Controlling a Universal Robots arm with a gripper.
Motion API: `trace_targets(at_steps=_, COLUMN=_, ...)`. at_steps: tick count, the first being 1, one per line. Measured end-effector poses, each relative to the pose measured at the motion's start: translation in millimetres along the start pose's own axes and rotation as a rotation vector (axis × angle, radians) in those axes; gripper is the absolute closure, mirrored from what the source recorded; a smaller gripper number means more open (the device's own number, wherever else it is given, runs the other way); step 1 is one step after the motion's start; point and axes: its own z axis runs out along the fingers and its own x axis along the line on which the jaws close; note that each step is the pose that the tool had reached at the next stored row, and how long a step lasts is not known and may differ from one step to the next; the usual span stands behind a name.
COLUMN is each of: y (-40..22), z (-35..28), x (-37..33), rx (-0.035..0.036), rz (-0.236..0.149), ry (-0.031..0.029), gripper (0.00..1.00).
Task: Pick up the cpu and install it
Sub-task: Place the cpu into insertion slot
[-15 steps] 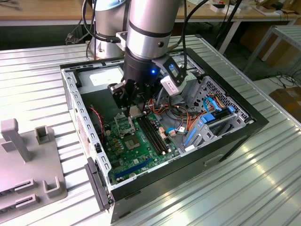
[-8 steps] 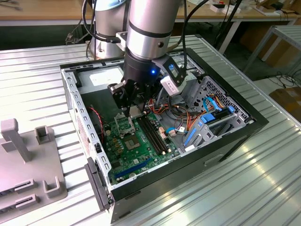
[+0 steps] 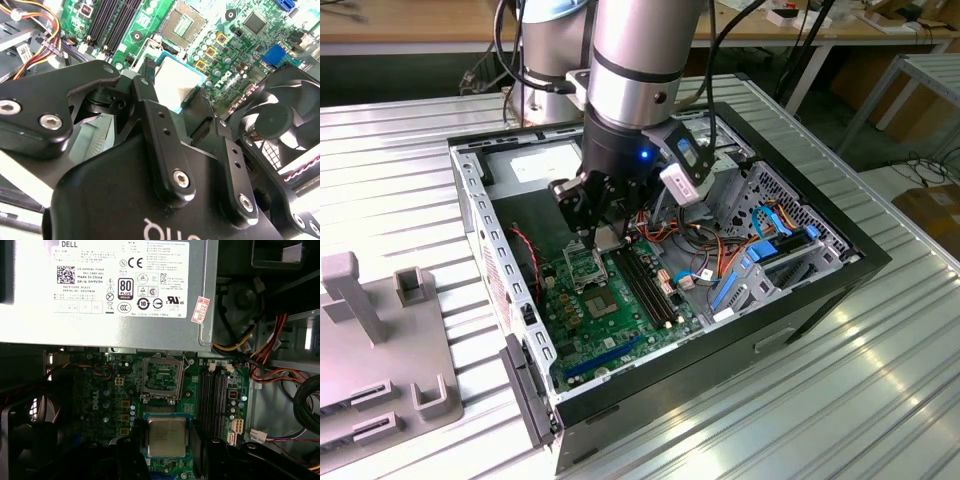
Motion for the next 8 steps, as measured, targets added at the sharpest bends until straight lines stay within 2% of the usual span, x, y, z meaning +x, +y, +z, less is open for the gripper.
trace_targets(at_steps=4, y=0.3, z=7.8, x=0.3, rx=-0.0002, rz=0.017, ry=0.0005, gripper=0.53)
trace_targets(at_steps=8, y=-1.5, z=10.7, x=0.4, rx=-0.0002, rz=0.018, ry=0.0005, gripper=0.53)
